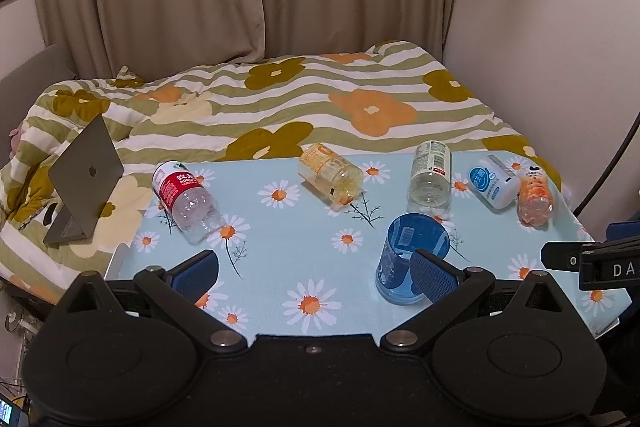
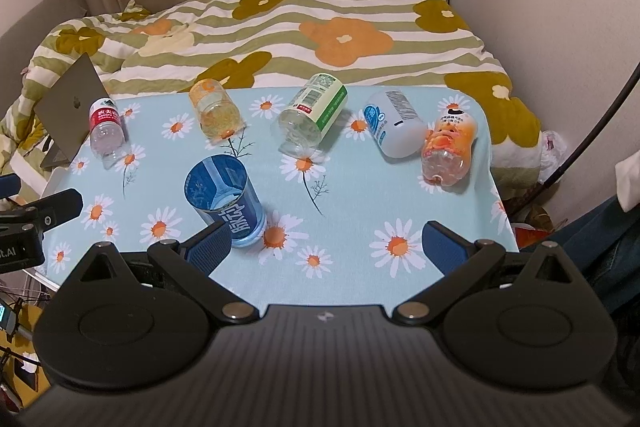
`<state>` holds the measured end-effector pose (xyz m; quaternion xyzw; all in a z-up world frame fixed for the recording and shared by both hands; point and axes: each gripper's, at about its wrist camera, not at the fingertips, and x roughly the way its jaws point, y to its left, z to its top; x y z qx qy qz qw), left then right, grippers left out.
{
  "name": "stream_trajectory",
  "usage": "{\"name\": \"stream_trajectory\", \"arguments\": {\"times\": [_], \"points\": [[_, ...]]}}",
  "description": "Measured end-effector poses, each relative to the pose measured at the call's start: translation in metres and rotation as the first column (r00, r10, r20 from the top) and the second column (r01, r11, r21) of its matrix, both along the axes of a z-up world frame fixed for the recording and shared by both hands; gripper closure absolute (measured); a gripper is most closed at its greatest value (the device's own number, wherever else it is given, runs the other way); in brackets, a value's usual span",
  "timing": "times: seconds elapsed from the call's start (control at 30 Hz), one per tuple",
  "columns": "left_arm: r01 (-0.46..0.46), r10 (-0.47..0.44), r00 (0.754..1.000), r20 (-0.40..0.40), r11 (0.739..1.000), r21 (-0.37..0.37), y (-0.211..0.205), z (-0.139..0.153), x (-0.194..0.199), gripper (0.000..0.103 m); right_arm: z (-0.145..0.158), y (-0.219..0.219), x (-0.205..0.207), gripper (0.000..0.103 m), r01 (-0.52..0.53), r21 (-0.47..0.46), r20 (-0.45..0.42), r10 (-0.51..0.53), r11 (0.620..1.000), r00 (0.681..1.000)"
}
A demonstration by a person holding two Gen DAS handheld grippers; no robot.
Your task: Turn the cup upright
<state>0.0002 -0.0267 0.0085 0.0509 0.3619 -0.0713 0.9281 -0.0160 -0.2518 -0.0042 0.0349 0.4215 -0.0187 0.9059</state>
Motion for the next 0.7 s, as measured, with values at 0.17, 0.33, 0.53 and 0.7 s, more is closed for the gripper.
{"name": "stream_trajectory", "arguments": {"times": [0.17, 0.33, 0.53, 0.7], "points": [[0.005, -0.005, 1.0, 0.009, 1.0, 0.004, -0.0039, -0.0022, -0.0023, 0.0, -0.0002, -0.0005, -0.0001, 0.0, -0.001, 0.0, -0.001, 0.001, 1.0, 1.0], [0.001, -0.001, 1.0, 0.014, 1.0, 0.01, -0.0039, -0.0025, -0.0039, 0.0, -0.0011, 0.003, 0.0013, 0.0, -0.001, 0.002, -0.003, 0.001, 1.0, 1.0], [-0.001, 0.0, 1.0, 0.023, 1.0, 0.023, -0.005, -0.0019, -0.0062, 0.0, -0.0017, 0.0042, 0.0007, 0.0, 0.001, 0.002, -0.003, -0.001, 1.0, 1.0], [-0.015, 0.014, 0.999, 0.034, 1.0, 0.027, -0.0043, -0.0009, -0.0066, 0.0, -0.0015, 0.0046, -0.0001, 0.0, 0.002, 0.001, -0.002, -0.002, 1.0, 1.0]]}}
